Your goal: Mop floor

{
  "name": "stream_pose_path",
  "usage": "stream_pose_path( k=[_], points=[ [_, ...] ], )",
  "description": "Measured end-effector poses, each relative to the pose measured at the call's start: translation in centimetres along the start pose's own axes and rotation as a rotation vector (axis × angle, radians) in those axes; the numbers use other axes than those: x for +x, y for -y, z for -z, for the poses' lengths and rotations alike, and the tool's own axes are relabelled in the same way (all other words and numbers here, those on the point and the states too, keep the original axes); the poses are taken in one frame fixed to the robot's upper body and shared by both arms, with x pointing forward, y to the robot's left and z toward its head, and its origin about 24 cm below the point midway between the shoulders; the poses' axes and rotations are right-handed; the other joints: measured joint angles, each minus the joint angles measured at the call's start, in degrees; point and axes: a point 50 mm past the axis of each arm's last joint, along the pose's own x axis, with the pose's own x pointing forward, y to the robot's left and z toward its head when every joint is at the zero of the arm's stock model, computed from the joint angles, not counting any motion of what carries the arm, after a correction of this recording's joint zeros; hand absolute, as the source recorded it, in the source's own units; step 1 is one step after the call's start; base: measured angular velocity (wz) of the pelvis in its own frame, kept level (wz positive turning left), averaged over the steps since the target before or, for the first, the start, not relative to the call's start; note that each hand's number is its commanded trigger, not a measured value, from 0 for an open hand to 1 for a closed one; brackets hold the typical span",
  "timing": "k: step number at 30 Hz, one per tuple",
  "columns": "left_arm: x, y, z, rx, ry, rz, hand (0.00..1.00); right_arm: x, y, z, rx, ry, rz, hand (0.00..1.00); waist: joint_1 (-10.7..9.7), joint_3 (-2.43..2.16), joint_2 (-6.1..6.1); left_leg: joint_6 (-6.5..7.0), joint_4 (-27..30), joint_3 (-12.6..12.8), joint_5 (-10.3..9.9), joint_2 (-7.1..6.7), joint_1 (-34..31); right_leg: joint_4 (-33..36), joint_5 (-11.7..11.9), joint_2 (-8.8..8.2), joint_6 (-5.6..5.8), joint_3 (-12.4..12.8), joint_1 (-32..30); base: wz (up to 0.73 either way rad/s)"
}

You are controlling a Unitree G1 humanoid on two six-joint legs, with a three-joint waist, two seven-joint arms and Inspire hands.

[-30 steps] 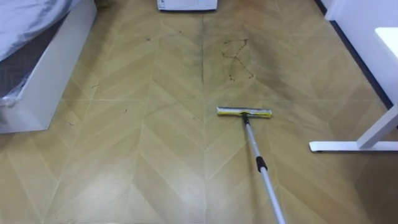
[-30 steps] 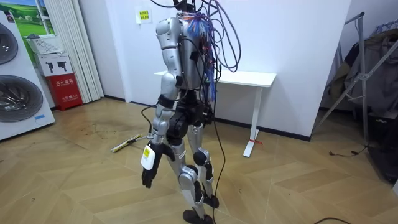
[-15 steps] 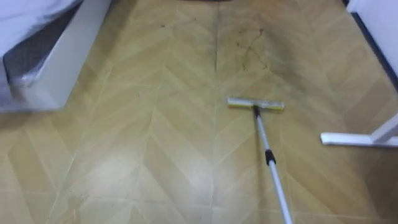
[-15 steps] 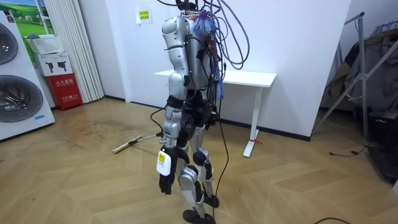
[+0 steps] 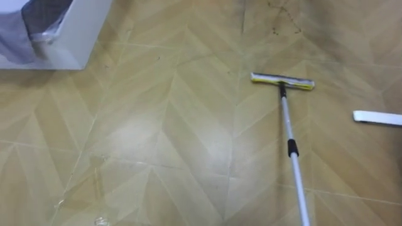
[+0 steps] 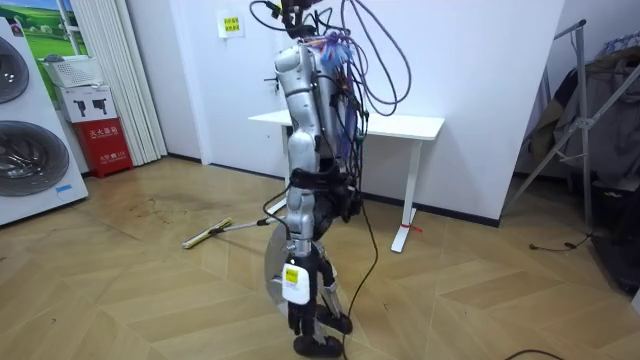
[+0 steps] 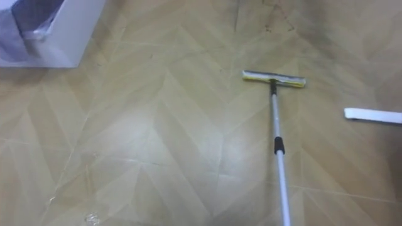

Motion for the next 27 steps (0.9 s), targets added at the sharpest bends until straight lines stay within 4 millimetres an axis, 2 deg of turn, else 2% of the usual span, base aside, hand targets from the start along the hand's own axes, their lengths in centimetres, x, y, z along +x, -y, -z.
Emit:
stream_pose_path(
  k=[1, 2, 3, 4, 5, 6, 7, 8, 9, 10, 11, 12, 13, 14, 15, 16, 17, 18, 19, 20, 21, 22, 23, 24, 25, 26, 27],
  points=[
    [0.0, -0.3, 0.3, -0.017, -0.006, -0.002, 0.0, -0.2, 0.7, -1.2, 0.013, 0.019, 0.004, 1.0, 0.29, 0.07, -0.3, -0.1, 7.23, 0.79, 4.55, 0.58, -4.03, 3.05, -1.75, -0.41, -0.19, 0.04, -0.75, 0.03],
    [0.1, -0.6, 0.7, -0.029, -0.014, -0.004, 0.0, -0.5, 1.4, -2.9, 0.013, 0.053, 0.008, 1.0, 0.6, 0.09, -0.59, -0.58, 14.06, 1.05, 11.03, 1.11, -7.96, 5.17, -3.27, -0.48, -0.85, 0.22, -0.81, -0.12],
    [0.1, -1.0, 1.2, -0.047, -0.018, -0.009, 0.0, -0.9, 2.2, -4.9, 0.015, 0.099, 0.008, 1.0, 1.8, 0.2, -1.33, -0.98, 21.79, 1.11, 14.86, 1.55, -12.47, 7.54, -4.69, -0.59, -1.39, 0.86, -0.98, -0.24],
    [0.1, -1.4, 1.1, -0.052, -0.008, -0.016, 0.0, -1.2, 2.5, -6.0, 0.017, 0.126, 0.007, 1.0, 2.56, 0.22, -1.82, -0.93, 26.45, 1.19, 14.61, 1.99, -15.19, 8.68, -5.46, -0.58, -1.58, 1.36, -1.06, -0.38],
    [0.1, -2.0, 1.4, -0.044, -0.008, -0.028, 0.0, -1.8, 3.1, -8.1, 0.017, 0.181, 0.002, 1.0, 3.55, 0.22, -2.93, 0.21, 32.73, 1.3, 13.69, 2.6, -20.19, 10.14, -6.65, -0.65, -1.48, 2.48, -0.84, -0.43],
    [0.1, -2.3, 1.7, -0.042, -0.011, -0.033, 0.0, -2.5, 3.6, -10.1, 0.011, 0.234, 0.004, 1.0, 4.9, 0.48, -3.46, 1.39, 33.36, 1.99, 12.64, 3.87, -23.13, 10.48, -7.33, -0.72, -0.92, 3.86, -0.53, -0.41],
    [0.1, -2.4, 1.9, -0.036, -0.013, -0.031, 0.0, -2.9, 3.8, -11.0, 0.006, 0.256, 0.005, 1.0, 5.51, 0.53, -3.99, 1.43, 31.5, 2.59, 12.06, 4.02, -23.62, 10.47, -7.65, -0.78, -0.29, 4.72, -0.25, -0.31],
    [0.1, -2.4, 2.1, -0.035, -0.015, -0.019, 0.0, -3.5, 4.4, -12.3, 0.006, 0.294, 0.01, 1.0, 5.9, 0.59, -4.77, 1.49, 24.15, 2.57, 11.06, 3.89, -23.18, 10.15, -8.26, -1.16, 0.84, 5.58, 0.69, -0.1],
    [0.1, -2.3, 2.2, -0.033, -0.018, -0.004, 0.0, -3.8, 4.9, -12.8, 0.013, 0.303, 0.015, 1.0, 6.2, 0.5, -4.54, 1.16, 13.46, 2.8, 10.55, 3.93, -20.8, 9.22, -8.96, -1.1, 2.65, 5.76, 1.88, 0.04],
    [0.1, -2.3, 2.2, -0.033, -0.018, 0.002, 0.0, -3.8, 5.1, -12.8, 0.021, 0.302, 0.016, 1.0, 6.25, 0.44, -4.36, 1.13, 7.78, 2.95, 10.14, 3.93, -19.23, 8.71, -9.11, -1.07, 2.83, 5.72, 2.42, 0.12],
    [0.2, -2.3, 2.2, -0.032, -0.026, 0.017, 0.0, -3.5, 5.4, -12.0, 0.035, 0.284, 0.018, 1.0, 6.26, 0.33, -3.58, 1.14, -2.26, 2.86, 9.71, 3.9, -15.51, 7.44, -9.59, -0.96, 3.49, 5.59, 3.84, 0.07],
    [0.2, -2.2, 2.3, -0.033, -0.032, 0.028, 0.0, -3.4, 5.5, -11.6, 0.04, 0.277, 0.019, 1.0, 6.33, 0.18, -3.22, 1.31, -6.52, 2.91, 9.61, 4.04, -13.64, 6.59, -9.65, -0.97, 3.53, 5.54, 4.84, 0.0],
    [0.2, -2.1, 2.3, -0.036, -0.043, 0.049, 0.0, -2.9, 5.7, -10.3, 0.04, 0.243, 0.023, 1.0, 6.33, -0.25, -2.54, 2.06, -12.56, 3.24, 9.07, 3.92, -9.93, 4.98, -9.61, -1.05, 3.96, 5.52, 6.49, 0.08],
    [0.2, -2.5, 1.4, -0.037, -0.03, 0.045, 0.0, -2.4, 5.6, -8.7, 0.037, 0.204, 0.023, 1.0, 5.53, -0.05, -2.48, 5.49, -12.25, 4.07, 5.52, 1.87, -9.67, 8.08, -8.99, -2.92, 5.01, 6.32, 5.78, 0.42],
    [0.2, -2.4, 0.3, -0.039, -0.015, 0.048, 0.0, -1.9, 6.1, -6.8, 0.044, 0.145, 0.038, 1.0, 4.16, 0.17, -1.6, 6.94, -9.9, 4.24, 2.75, -0.25, -10.1, 17.14, -3.51, -4.78, 6.33, 7.72, 1.7, 0.61],
    [0.2, -2.4, -0.4, -0.038, -0.001, 0.047, 0.0, -1.6, 6.3, -5.3, 0.048, 0.104, 0.047, 1.0, 3.65, -0.01, -0.86, 7.65, -8.7, 4.17, 1.5, -0.86, -9.99, 21.58, 0.74, -5.1, 7.21, 8.89, -0.45, 0.58],
    [0.2, -2.5, -1.4, -0.038, 0.027, 0.038, 0.0, -1.0, 6.3, -2.3, 0.054, 0.022, 0.05, 1.0, 3.6, -0.66, 0.37, 8.31, -7.05, 3.84, -1.52, -1.76, -9.05, 28.77, 9.25, -4.42, 7.07, 12.31, -4.45, 0.22],
    [0.2, -2.6, -1.7, -0.039, 0.042, 0.029, 0.0, -0.9, 6.1, -1.2, 0.056, -0.01, 0.047, 1.0, 3.6, -0.72, 0.82, 8.48, -6.65, 3.73, -2.95, -2.11, -8.41, 30.97, 11.01, -3.8, 7.03, 13.64, -6.53, 0.0],
    [0.1, -2.7, -2.5, -0.038, 0.067, 0.01, 0.0, -0.6, 5.6, 0.5, 0.071, -0.056, 0.04, 1.0, 2.93, -0.81, 2.17, 8.9, -6.2, 3.37, -4.86, -2.14, -7.45, 33.45, 10.54, -2.39, 7.05, 14.52, -11.62, 0.08],
    [0.0, -2.7, -3.2, -0.039, 0.085, -0.002, 0.0, -0.4, 5.0, 1.9, 0.087, -0.088, 0.034, 1.0, 1.44, -0.58, 3.34, 9.17, -6.43, 2.35, -5.98, -2.31, -6.5, 32.33, 9.19, -1.43, 7.22, 13.92, -16.08, 0.15],
    [0.0, -2.7, -3.8, -0.039, 0.099, -0.013, 0.0, -0.2, 4.0, 3.1, 0.099, -0.119, 0.023, 1.0, 0.47, -0.75, 3.81, 9.07, -7.46, 2.02, -6.71, -2.63, -5.54, 28.08, 8.39, -0.98, 7.47, 13.95, -20.21, 0.19],
    [0.0, -2.7, -3.8, -0.036, 0.102, -0.02, 0.0, -0.1, 3.5, 3.4, 0.109, -0.127, 0.015, 1.0, -0.09, -0.81, 3.88, 9.0, -8.2, 1.94, -6.97, -2.86, -4.87, 24.17, 8.14, -0.99, 7.82, 14.09, -21.73, 0.0],
    [0.0, -2.4, -3.9, -0.025, 0.103, -0.023, 0.0, 0.0, 2.5, 4.2, 0.128, -0.146, 0.0, 1.0, -0.78, -0.56, 3.45, 8.75, -9.26, 1.32, -7.54, -3.18, -3.83, 14.88, 8.2, -0.87, 7.71, 14.19, -23.42, -0.12],
    [0.0, -2.0, -3.6, -0.022, 0.097, -0.021, 0.0, 0.0, 1.7, 4.8, 0.13, -0.164, -0.012, 1.0, -0.71, -0.43, 2.88, 8.09, -9.36, 0.65, -8.7, -3.21, -2.77, 6.05, 9.73, -0.41, 7.04, 14.35, -23.67, -0.18],
    [0.0, -1.8, -3.4, -0.023, 0.091, -0.02, 0.0, 0.0, 1.4, 5.1, 0.13, -0.172, -0.016, 1.0, -0.59, -0.66, 2.96, 7.66, -9.13, 0.4, -9.63, -3.21, -2.15, 3.19, 12.5, -0.33, 7.01, 13.91, -23.88, -0.22],
    [0.0, -0.9, -3.1, -0.032, 0.078, -0.004, 0.0, 0.0, 1.3, 5.5, 0.13, -0.185, -0.015, 1.0, -0.49, -0.74, 3.06, 6.32, -7.6, -0.88, -11.49, -2.44, -1.99, 3.32, 11.8, -0.4, 5.17, 11.62, -23.16, -0.17],
    [-0.1, -0.5, -3.0, -0.04, 0.074, 0.009, 0.0, 0.0, 1.1, 5.3, 0.129, -0.181, -0.015, 1.0, -0.08, -0.7, 2.93, 5.66, -6.29, -0.88, -11.87, -1.64, -1.74, 3.85, 10.23, -0.3, 4.19, 10.34, -22.17, -0.09]
  ],
)
